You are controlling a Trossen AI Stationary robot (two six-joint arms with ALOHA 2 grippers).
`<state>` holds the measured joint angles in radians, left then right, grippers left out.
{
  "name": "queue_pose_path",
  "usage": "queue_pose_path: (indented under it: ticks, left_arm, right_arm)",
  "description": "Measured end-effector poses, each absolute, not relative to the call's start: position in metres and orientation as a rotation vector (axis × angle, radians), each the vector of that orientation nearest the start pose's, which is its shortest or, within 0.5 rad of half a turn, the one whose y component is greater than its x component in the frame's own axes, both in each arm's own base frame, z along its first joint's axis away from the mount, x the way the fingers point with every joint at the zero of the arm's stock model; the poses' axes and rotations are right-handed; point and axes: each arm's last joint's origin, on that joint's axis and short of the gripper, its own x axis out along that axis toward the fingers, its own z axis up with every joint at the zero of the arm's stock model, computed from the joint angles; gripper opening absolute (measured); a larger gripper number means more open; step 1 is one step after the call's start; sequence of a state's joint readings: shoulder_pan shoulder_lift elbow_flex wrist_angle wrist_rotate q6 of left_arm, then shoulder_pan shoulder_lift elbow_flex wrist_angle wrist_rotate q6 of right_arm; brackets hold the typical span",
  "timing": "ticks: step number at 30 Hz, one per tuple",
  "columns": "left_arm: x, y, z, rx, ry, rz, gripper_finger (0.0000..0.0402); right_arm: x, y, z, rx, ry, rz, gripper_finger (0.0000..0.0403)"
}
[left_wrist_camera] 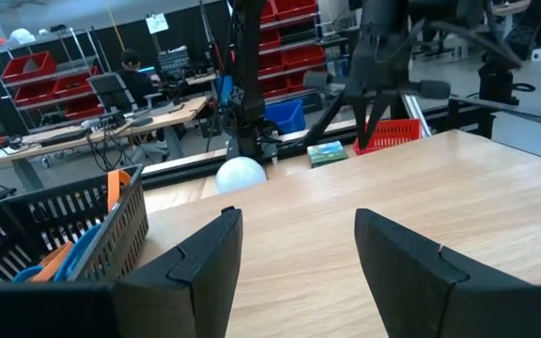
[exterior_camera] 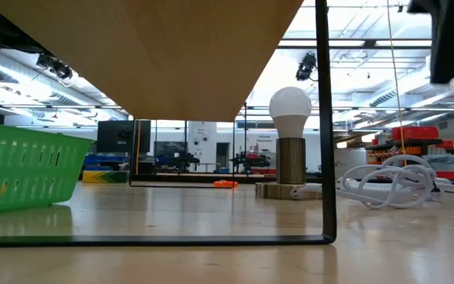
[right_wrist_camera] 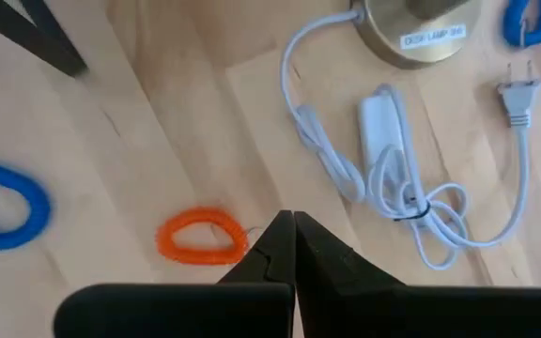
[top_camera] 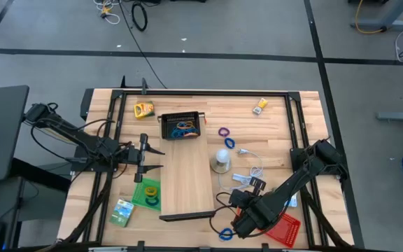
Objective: Pick & Place Office Desk Supplies
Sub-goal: Put the bottom orange spiral keychain into the green bin
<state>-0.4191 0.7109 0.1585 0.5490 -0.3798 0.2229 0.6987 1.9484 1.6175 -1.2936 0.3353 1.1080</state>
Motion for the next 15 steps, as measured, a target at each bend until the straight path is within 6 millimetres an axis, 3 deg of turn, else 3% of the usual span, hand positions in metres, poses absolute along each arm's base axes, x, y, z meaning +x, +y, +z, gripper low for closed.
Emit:
queue_pose_path:
  ticks: [7, 15]
  left_arm:
    - [0.146, -0.053, 0.198, 0.221, -0.002, -0.039, 0.0213]
    - [0.146, -0.053, 0.198, 0.222, -0.002, -0.039, 0.0213]
  right_arm:
    - [0.283, 0.226, 0.233, 0.173, 1.469, -0.411, 0.0006]
    - [0.278, 0.224, 0.219, 0.079, 1.556, -0.318, 0.0034]
